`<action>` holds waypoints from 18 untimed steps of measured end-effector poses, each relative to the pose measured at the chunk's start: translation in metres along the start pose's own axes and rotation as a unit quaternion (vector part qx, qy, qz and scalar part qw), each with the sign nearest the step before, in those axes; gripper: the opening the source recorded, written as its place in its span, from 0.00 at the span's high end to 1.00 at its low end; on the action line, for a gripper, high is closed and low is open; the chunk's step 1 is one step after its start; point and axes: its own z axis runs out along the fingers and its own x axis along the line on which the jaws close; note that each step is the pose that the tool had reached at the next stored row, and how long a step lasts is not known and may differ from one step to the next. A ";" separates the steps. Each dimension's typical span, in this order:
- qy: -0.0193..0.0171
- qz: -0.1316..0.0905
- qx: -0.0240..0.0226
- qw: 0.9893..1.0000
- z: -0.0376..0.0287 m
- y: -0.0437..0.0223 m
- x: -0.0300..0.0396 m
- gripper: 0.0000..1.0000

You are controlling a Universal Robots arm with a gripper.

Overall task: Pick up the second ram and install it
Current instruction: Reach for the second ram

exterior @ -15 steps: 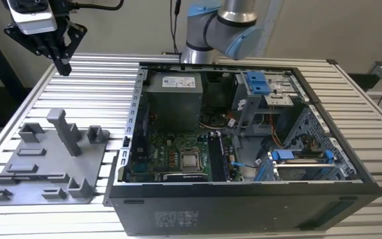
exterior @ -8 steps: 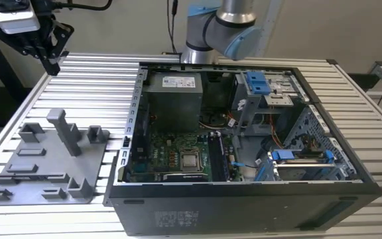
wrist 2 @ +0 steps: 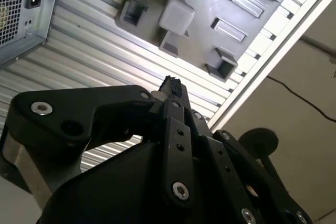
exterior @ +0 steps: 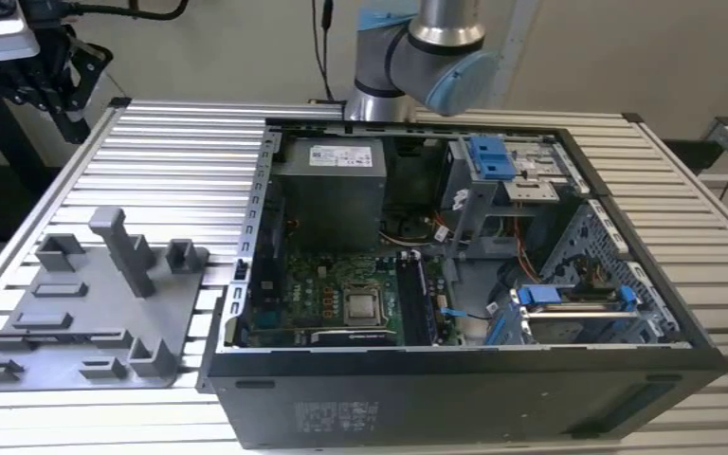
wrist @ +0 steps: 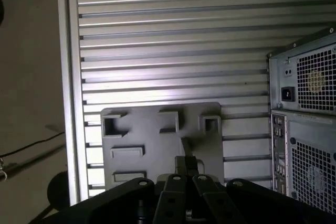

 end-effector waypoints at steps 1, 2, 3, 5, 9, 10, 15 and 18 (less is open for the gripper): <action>0.000 0.000 0.000 1.000 0.0000 -0.0002 0.0029 0.89; 0.000 0.000 0.000 1.000 0.0000 -0.0004 0.0060 0.89; 0.000 0.000 0.000 1.000 -0.0001 -0.0006 0.0090 0.89; 0.000 0.000 0.000 1.000 -0.0001 -0.0011 0.0151 0.89; 0.000 0.000 0.000 1.000 -0.0002 -0.0022 0.0309 0.89; 0.000 0.000 0.000 1.000 -0.0003 -0.0025 0.0355 0.89; 0.000 0.000 0.000 1.000 -0.0002 -0.0033 0.0463 0.89; 0.000 0.000 0.000 1.000 -0.0002 -0.0033 0.0463 0.89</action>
